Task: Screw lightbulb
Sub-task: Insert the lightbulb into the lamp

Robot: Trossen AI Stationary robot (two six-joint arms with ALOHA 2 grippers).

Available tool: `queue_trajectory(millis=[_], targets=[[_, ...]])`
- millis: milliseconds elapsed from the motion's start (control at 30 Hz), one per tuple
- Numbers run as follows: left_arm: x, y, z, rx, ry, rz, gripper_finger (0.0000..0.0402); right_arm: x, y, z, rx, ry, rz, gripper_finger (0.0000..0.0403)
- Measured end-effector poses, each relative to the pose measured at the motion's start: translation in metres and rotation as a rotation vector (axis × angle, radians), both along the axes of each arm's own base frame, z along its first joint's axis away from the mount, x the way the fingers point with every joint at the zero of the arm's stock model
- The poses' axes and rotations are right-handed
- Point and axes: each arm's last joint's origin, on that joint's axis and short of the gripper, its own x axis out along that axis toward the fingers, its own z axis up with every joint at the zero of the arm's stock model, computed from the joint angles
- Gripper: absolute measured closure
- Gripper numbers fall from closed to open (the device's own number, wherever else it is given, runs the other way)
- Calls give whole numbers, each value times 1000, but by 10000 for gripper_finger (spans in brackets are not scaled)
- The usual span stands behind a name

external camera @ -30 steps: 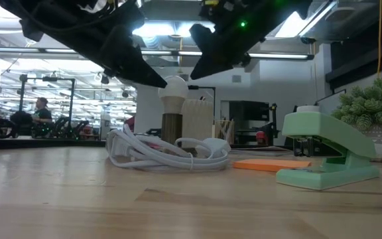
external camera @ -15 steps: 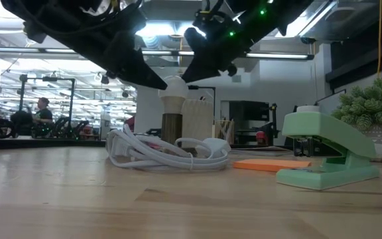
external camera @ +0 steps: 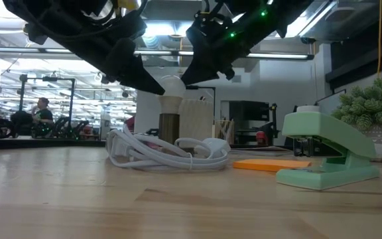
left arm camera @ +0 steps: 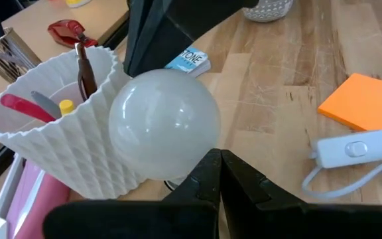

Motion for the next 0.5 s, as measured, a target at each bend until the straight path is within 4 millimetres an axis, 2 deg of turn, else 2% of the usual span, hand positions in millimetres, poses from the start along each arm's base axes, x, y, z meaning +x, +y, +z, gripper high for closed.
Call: queue_trajectory(millis=[500], targets=[[-5,3,-7,15,82,41,400,-1,21,0,59,-2,75,396]])
